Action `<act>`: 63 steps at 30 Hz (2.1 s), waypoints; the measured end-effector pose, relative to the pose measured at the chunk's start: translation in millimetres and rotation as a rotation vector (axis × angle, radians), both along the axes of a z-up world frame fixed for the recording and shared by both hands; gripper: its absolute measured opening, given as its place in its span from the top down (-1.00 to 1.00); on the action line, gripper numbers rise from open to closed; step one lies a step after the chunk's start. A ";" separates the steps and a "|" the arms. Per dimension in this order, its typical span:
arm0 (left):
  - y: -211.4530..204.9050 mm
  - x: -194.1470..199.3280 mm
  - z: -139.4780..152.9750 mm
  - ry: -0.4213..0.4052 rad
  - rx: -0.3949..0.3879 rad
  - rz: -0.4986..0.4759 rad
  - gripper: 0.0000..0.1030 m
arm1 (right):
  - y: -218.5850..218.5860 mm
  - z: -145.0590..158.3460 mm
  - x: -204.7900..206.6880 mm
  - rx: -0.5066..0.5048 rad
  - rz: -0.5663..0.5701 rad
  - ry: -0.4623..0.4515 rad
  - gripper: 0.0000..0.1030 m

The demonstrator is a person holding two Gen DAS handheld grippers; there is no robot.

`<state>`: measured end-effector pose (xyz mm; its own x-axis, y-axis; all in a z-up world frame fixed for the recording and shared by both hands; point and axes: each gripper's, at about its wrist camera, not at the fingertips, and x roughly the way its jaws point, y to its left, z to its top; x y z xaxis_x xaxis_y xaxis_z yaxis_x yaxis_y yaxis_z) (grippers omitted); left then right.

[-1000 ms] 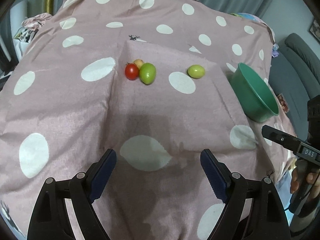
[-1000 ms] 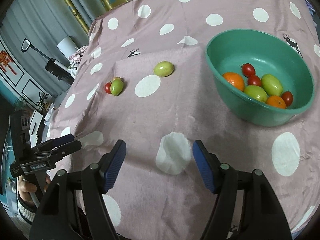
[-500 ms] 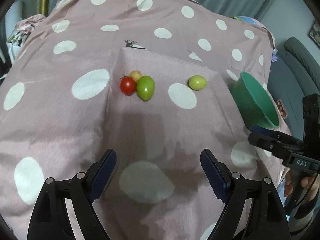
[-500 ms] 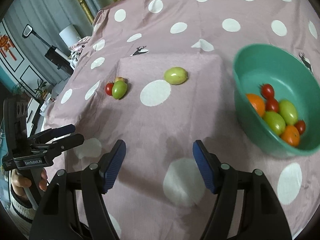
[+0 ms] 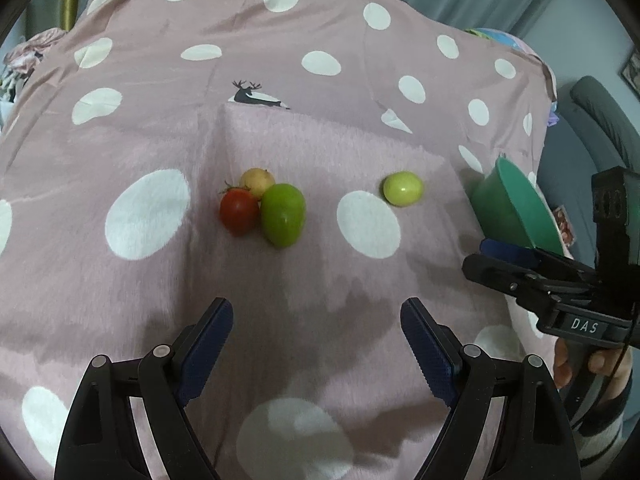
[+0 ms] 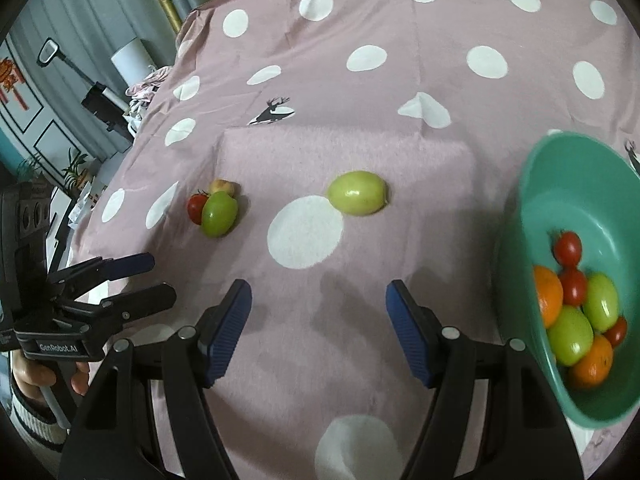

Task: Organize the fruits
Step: 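Lift both tools away from the bowl toward the remaining fruits, then lower the right tool over the large green fruit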

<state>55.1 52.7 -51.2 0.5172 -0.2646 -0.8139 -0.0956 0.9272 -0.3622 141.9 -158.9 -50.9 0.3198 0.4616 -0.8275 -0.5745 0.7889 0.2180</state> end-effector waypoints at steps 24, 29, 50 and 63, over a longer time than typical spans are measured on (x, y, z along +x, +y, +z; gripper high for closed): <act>-10.9 45.6 -10.5 0.027 0.090 -0.051 -0.45 | 7.4 -12.7 34.3 -0.004 -0.010 0.015 -0.36; -8.4 48.5 -12.7 0.036 0.090 -0.043 -0.45 | 7.7 -14.0 36.8 -0.010 -0.010 0.013 -0.36; -3.3 47.2 -8.6 0.014 0.061 -0.044 -0.45 | 12.3 -12.5 36.2 -0.017 -0.007 0.003 -0.36; 0.2 43.3 -5.1 0.000 0.058 -0.025 -0.45 | 16.4 -8.4 32.2 -0.022 -0.003 -0.016 -0.36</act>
<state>98.4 53.0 -56.3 0.5109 -0.2298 -0.8284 -0.0720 0.9488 -0.3077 174.1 -142.5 -59.3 0.3346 0.4427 -0.8319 -0.5758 0.7949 0.1915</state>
